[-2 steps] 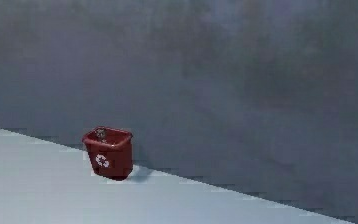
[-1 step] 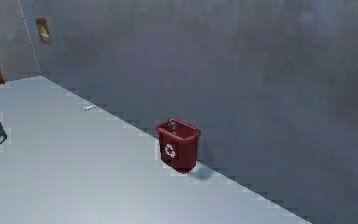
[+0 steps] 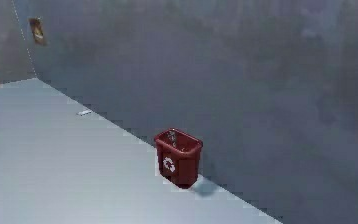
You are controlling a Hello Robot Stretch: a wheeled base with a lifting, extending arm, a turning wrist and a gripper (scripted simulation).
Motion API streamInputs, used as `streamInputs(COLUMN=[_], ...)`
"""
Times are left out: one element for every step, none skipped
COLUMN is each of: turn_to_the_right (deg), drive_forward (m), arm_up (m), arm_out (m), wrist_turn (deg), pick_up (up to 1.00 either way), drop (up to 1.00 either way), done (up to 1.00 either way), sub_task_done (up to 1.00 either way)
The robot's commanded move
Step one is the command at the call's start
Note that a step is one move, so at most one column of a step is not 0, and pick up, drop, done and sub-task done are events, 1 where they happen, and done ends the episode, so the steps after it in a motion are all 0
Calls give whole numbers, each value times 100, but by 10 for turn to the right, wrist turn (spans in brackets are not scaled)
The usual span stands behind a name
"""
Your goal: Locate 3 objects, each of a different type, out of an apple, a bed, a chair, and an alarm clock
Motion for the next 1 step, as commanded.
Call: streamInputs(turn_to_the_right=[-360], drive_forward=[0], arm_up=[0], arm_out=[0], wrist_turn=[0], pick_up=[0], drop=[0], done=[0], sub_task_done=[0])
